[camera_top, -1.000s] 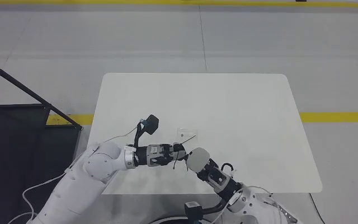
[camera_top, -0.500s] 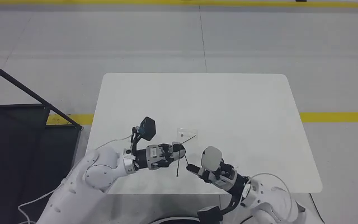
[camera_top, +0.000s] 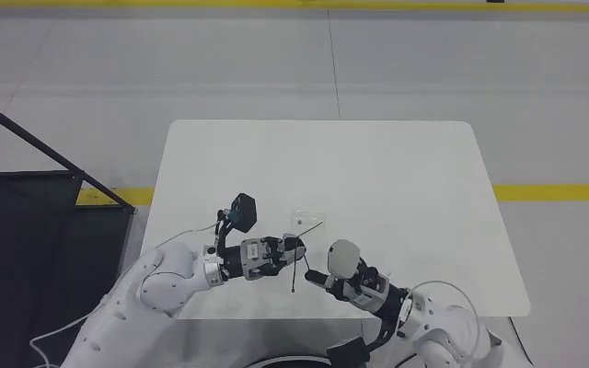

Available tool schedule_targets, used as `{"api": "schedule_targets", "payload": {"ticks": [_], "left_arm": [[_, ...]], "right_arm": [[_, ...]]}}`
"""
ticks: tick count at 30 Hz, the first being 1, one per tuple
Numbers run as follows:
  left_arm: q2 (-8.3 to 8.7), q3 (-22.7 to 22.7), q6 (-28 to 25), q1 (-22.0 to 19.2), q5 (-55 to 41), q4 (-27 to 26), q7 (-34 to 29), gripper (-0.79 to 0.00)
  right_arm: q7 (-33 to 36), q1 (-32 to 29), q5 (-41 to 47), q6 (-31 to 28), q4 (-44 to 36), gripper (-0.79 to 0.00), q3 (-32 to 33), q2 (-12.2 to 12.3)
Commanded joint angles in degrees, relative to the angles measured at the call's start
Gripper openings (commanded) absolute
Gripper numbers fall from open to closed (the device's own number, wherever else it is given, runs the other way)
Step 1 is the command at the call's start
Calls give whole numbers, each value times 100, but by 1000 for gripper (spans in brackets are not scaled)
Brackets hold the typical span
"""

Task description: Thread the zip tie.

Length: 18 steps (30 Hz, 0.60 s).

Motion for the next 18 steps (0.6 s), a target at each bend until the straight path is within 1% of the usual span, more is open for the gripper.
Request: {"api": "schedule_targets", "payload": {"ticks": [1,6,12,18], "left_arm": [[0,0,0,0,0,0,0,-785],[0,0,0,0,0,0,0,-785],[0,0,0,0,0,0,0,-785],[0,0,0,0,0,0,0,-785]], "right_arm": [[-11,39,-20,-174,-1,-489,-12,-16],[-77,119,-65,-478,17,-502,-57,-59],[-79,288,-116,-943,39,-499,-173,-125],[-16,436,-141,-1070,89,-496,-294,-209]]}}
